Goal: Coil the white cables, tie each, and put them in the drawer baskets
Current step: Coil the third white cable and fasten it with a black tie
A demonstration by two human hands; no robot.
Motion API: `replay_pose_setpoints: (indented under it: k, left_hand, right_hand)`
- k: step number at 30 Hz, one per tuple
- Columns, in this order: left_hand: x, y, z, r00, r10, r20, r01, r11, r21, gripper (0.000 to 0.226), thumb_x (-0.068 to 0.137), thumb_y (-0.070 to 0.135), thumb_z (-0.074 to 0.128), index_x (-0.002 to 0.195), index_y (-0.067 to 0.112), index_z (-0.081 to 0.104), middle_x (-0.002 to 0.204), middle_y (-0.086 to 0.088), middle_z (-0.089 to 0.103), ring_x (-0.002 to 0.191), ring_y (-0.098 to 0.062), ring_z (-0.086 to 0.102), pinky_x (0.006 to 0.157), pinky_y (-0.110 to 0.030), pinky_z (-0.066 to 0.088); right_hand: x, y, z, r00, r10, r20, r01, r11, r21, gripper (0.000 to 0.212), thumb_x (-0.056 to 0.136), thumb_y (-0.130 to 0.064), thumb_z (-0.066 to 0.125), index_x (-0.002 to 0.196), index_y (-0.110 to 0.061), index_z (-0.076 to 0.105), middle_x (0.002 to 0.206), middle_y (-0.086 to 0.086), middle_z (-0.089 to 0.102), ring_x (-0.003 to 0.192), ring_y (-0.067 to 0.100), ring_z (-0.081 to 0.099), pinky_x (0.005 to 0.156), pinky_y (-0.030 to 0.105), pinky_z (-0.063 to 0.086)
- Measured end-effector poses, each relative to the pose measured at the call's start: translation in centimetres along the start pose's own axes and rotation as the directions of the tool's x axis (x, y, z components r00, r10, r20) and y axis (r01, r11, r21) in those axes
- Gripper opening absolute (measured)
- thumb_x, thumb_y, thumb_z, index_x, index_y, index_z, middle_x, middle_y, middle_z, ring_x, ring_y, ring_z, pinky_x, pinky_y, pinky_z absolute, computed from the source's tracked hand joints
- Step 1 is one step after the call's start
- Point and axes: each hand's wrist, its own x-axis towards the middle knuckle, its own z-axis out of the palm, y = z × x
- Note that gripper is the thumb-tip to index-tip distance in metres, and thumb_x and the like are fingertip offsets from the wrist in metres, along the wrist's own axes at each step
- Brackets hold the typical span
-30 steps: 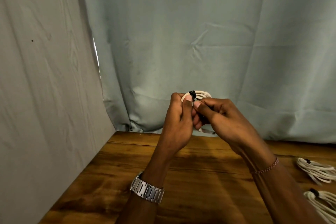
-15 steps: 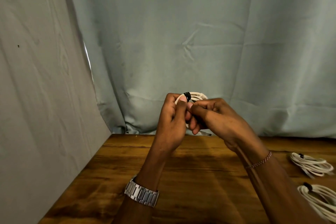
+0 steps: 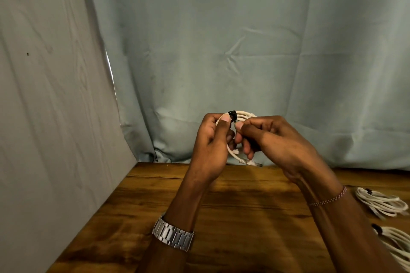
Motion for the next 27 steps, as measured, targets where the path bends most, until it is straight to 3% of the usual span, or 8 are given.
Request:
replay_pose_setpoints:
  k: [5, 11, 15, 18, 20, 22, 25, 27]
  left_hand:
    - [-0.1, 0.0, 0.1, 0.999, -0.029, -0.013, 0.029, 0.999, -0.028, 0.028, 0.107, 0.027, 0.042, 0.116, 0.005, 0.058, 0.078, -0.006, 0.061, 0.072, -0.017, 0.054, 0.063, -0.027, 0.049]
    - [0.3, -0.1, -0.3, 1.0, -0.018, -0.012, 0.018, 0.999, -0.051, 0.02, 0.104, 0.018, 0.05, 0.121, 0.008, 0.053, 0.107, -0.018, 0.07, 0.087, -0.019, 0.067, 0.077, -0.034, 0.056]
    - [0.3, -0.4, -0.4, 0.999, 0.047, -0.004, -0.047, 0.998, -0.033, 0.022, 0.101, 0.009, 0.055, 0.121, 0.001, 0.053, 0.094, -0.008, 0.071, 0.08, -0.01, 0.068, 0.073, -0.024, 0.058]
    - [0.3, -0.5, -0.6, 0.996, 0.091, 0.014, -0.091, 0.996, -0.013, 0.019, 0.101, 0.009, 0.054, 0.118, 0.0, 0.055, 0.087, -0.001, 0.069, 0.077, -0.006, 0.067, 0.069, -0.021, 0.055]
    - [0.3, -0.4, -0.8, 0.994, 0.105, 0.007, -0.105, 0.994, 0.001, 0.017, 0.101, 0.01, 0.055, 0.116, 0.002, 0.057, 0.087, 0.0, 0.069, 0.077, -0.006, 0.067, 0.067, -0.02, 0.054]
    - [0.4, -0.4, -1.1, 0.993, 0.117, -0.009, -0.117, 0.993, 0.029, 0.016, 0.1, 0.013, 0.057, 0.114, 0.007, 0.061, 0.093, -0.002, 0.07, 0.078, -0.006, 0.065, 0.065, -0.021, 0.053]
    - [0.6, -0.3, -1.5, 0.993, 0.112, -0.03, -0.111, 0.993, 0.051, 0.015, 0.099, 0.018, 0.06, 0.113, 0.014, 0.064, 0.099, -0.004, 0.071, 0.078, -0.006, 0.063, 0.064, -0.022, 0.051]
    - [0.7, -0.3, -1.7, 0.994, 0.101, -0.039, -0.099, 0.993, 0.06, 0.015, 0.099, 0.02, 0.06, 0.112, 0.017, 0.065, 0.101, -0.004, 0.071, 0.08, -0.007, 0.064, 0.065, -0.022, 0.051]
  right_hand:
    - [0.0, 0.1, -0.2, 1.0, 0.001, -0.019, -0.001, 1.0, -0.012, 0.035, 0.102, -0.02, 0.056, 0.077, -0.001, 0.072, 0.057, 0.003, 0.065, 0.053, 0.011, 0.059, 0.056, 0.019, 0.051]
    - [0.2, 0.3, 0.1, 0.999, 0.048, 0.012, -0.048, 0.997, -0.064, 0.034, 0.103, -0.022, 0.056, 0.083, -0.004, 0.078, 0.068, 0.009, 0.074, 0.056, 0.014, 0.065, 0.057, 0.022, 0.054]
    - [-0.2, 0.0, 0.3, 0.998, 0.047, -0.032, -0.051, 0.985, -0.164, 0.036, 0.103, -0.025, 0.055, 0.082, -0.009, 0.079, 0.065, 0.003, 0.074, 0.049, 0.006, 0.061, 0.052, 0.015, 0.048]
    - [-0.2, 0.1, 0.5, 0.996, 0.017, -0.092, -0.044, 0.953, -0.299, 0.038, 0.102, -0.038, 0.055, 0.078, -0.021, 0.079, 0.064, -0.006, 0.074, 0.052, 0.007, 0.064, 0.057, 0.02, 0.051]
    - [-0.2, 0.7, 0.8, 0.984, -0.05, -0.169, -0.032, 0.893, -0.45, 0.039, 0.099, -0.048, 0.055, 0.075, -0.028, 0.078, 0.062, -0.012, 0.072, 0.056, 0.006, 0.066, 0.062, 0.03, 0.056]
    - [-0.2, 1.3, 1.3, 0.944, -0.169, -0.284, -0.05, 0.776, -0.629, 0.047, 0.095, -0.06, 0.054, 0.069, -0.028, 0.077, 0.056, -0.009, 0.068, 0.053, 0.008, 0.063, 0.058, 0.034, 0.056]
    - [-0.3, 1.9, 2.1, 0.816, -0.435, -0.38, -0.046, 0.607, -0.793, 0.055, 0.091, -0.068, 0.056, 0.06, -0.025, 0.07, 0.047, -0.009, 0.057, 0.047, 0.007, 0.053, 0.049, 0.025, 0.041]
    - [-0.2, 2.3, 2.2, 0.719, -0.587, -0.372, 0.011, 0.545, -0.838, 0.04, 0.088, -0.062, 0.065, 0.069, -0.026, 0.068, 0.059, -0.01, 0.06, 0.061, 0.013, 0.057, 0.061, 0.029, 0.041]
